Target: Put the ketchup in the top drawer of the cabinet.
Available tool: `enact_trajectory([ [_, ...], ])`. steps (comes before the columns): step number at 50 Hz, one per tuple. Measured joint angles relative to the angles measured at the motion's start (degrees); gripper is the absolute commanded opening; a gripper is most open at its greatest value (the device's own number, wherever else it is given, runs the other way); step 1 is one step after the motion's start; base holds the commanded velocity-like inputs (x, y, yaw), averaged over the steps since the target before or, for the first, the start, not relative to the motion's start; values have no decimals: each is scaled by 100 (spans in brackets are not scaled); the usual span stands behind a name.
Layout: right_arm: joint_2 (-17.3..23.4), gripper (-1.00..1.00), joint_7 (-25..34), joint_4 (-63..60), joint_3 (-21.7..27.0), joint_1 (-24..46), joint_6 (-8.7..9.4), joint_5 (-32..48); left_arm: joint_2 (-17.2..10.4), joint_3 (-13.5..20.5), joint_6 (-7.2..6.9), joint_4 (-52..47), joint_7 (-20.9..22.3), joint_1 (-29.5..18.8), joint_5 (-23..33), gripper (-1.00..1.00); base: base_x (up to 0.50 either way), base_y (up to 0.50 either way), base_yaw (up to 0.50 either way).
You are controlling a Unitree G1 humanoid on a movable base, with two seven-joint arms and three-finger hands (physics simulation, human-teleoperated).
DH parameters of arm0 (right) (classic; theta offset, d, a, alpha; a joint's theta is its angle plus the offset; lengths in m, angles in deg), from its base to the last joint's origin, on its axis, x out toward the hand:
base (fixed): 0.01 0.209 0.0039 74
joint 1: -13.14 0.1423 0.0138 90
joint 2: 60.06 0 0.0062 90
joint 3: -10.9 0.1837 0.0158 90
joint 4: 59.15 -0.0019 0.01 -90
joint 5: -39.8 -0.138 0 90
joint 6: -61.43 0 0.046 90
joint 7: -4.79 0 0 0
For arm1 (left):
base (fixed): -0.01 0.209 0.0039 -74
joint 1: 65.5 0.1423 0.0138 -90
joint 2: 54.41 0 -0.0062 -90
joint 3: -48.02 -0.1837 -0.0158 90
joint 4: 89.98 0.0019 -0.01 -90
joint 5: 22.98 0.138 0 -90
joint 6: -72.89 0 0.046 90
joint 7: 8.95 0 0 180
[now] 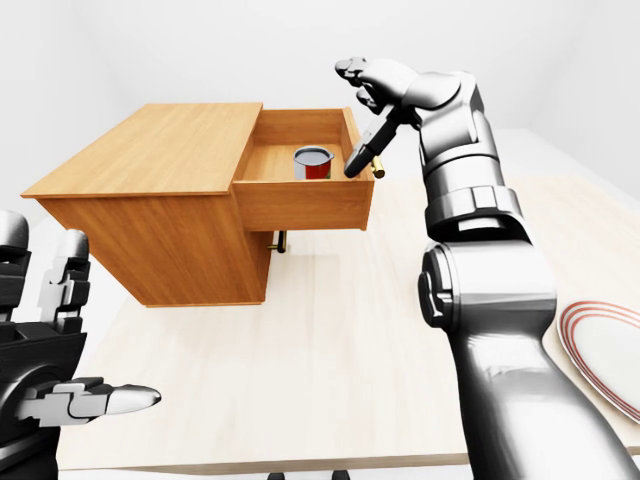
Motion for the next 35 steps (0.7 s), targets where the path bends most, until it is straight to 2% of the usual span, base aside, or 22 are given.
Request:
enact_trajectory([
  [26, 572, 100, 0, -390, -199, 1053, 0, 483, 27, 20, 0, -67, 38, 49, -29, 100, 0, 0, 0],
  [35, 820, 100, 0, -997, -201, 1080, 0, 620, 38, 33, 0, -76, 57, 66, -40, 100, 0, 0, 0],
])
